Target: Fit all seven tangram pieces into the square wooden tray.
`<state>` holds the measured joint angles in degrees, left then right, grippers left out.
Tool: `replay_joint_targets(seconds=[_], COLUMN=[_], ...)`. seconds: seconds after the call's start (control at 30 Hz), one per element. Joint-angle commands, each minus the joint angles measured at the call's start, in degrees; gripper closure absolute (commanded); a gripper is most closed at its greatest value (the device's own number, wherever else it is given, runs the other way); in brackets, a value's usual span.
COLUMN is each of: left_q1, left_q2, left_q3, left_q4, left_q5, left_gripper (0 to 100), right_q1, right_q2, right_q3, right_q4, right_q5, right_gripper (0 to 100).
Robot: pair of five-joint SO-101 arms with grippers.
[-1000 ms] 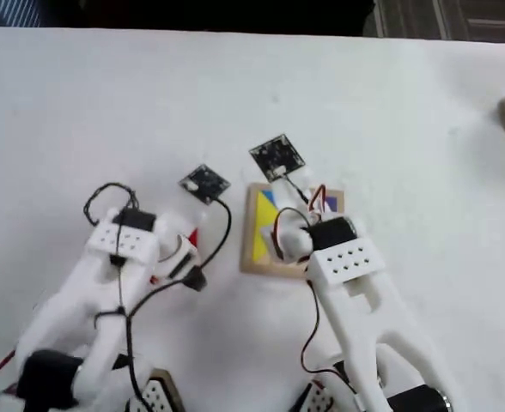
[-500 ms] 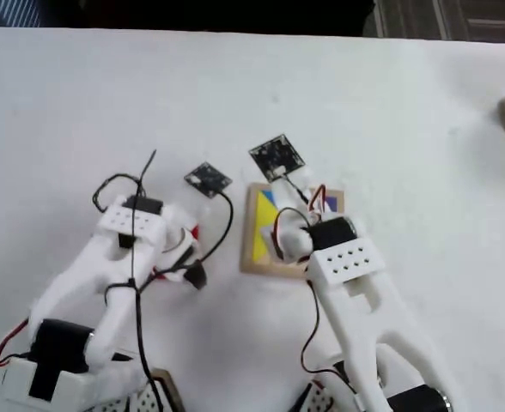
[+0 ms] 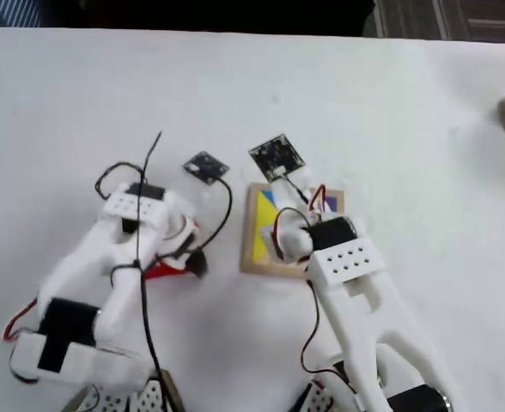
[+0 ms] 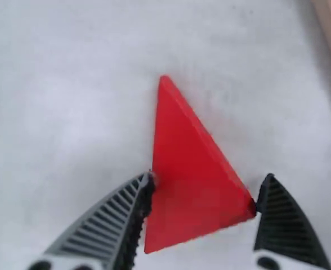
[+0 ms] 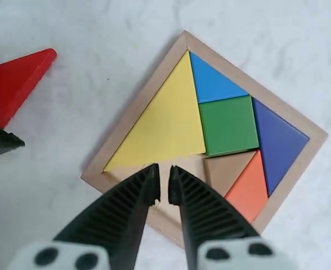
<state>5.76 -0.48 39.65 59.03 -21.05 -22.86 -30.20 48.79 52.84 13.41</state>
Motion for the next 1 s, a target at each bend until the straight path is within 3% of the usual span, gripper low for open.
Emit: replay_joint_targets(seconds=[0.0, 0.3, 0.53, 0.97], left_q1=[-1.4, -1.1, -0.8, -1.0], left_q2=[2.4, 2.9, 2.5, 2.5], left_q3=[-3.9, -3.8, -2.5, -2.4], left_q4=[2.0, 1.9, -1.1, -1.1], left_q5=[0.8, 0.8, 0.2, 0.3], left_gripper=[70, 71, 88, 96], right_q1=[0.2, 0.3, 0.3, 0.3], right_q2=[-0.2, -0.2, -0.3, -0.2], right_q3=[-0.3, -0.3, -0.4, -0.4], right_q4=[-1.0, -1.0, -0.9, -1.1], right_q5=[0.7, 0.5, 0.4, 0.3], right_gripper=[96.0, 96.0, 96.1, 96.1])
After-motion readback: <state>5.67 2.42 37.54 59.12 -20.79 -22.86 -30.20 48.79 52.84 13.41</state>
